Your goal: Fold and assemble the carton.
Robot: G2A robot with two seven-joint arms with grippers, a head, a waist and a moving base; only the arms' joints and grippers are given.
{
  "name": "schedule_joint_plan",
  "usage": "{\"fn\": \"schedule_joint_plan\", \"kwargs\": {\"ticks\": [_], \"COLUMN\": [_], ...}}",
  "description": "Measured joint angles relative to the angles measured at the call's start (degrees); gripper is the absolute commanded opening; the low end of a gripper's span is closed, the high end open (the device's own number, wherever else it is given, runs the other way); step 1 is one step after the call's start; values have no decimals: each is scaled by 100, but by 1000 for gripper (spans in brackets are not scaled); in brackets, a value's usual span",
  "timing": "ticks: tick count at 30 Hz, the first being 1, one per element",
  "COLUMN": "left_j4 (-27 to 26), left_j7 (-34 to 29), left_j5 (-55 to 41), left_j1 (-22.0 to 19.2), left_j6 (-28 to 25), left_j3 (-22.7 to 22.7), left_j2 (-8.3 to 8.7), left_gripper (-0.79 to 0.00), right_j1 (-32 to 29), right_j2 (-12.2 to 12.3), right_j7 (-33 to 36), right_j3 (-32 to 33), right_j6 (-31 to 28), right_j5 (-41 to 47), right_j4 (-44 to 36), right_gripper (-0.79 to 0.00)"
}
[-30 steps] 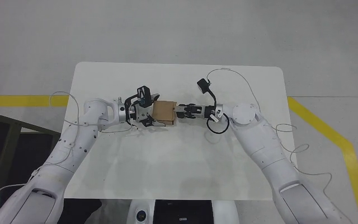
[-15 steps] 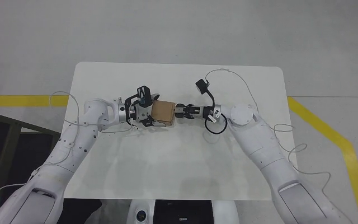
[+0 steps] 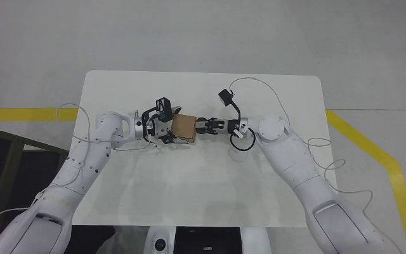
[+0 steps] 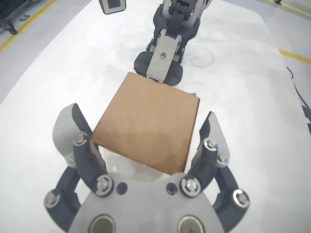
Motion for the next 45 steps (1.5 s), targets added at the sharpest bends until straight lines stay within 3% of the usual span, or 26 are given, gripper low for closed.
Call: {"fn": "schedule_joint_plan", "kwargs": {"ticks": [3, 7, 11, 14, 15, 17, 18, 27, 32, 38, 45], "left_j4": [-8, -30, -129, -215, -242, -302, -329, -781, -1087, -1202, -1067], "left_j7": [-61, -73, 21, 59, 70, 94, 85, -714, -1232, -1544, -2062], "left_j5": [-107, -129, -210, -355, -414, -631, -740, -2119, -2391, -2521, -2873], "left_j1": [-34, -41, 7, 60, 78, 130, 152, 293, 450, 606, 593], "left_j6": [0, 0, 0, 0, 0, 0, 0, 36, 514, 843, 703], "left_j3": [13, -42, -179, -317, -370, -513, -581, -1423, -1925, -2204, -2326], "left_j2": [11, 64, 164, 266, 300, 385, 423, 772, 884, 936, 977], "left_gripper": [0, 0, 0, 0, 0, 0, 0, 0, 0, 0, 0], "right_j1": [1, -56, -216, -384, -438, -570, -625, -1366, -2067, -2763, -3244], "right_j2": [7, 64, 158, 229, 251, 303, 327, 564, 723, 892, 1051], "right_j7": [-50, -100, -137, -192, -211, -267, -292, -1241, -2302, -3176, -3347], "right_j3": [40, 161, 344, 494, 541, 652, 696, 1228, 1847, 2700, 3541], "right_j6": [-58, -82, -29, 21, 30, -3, -48, -1038, -1525, -1633, -1588], "right_j5": [20, -62, -164, -225, -244, -316, -380, -1628, -2700, -3708, -4235], "right_j4": [39, -65, -336, -591, -680, -924, -1044, -2306, -3060, -3711, -4297], "right_gripper": [-785, -646, -603, -493, -437, -55, 0, 0, 0, 0, 0]}}
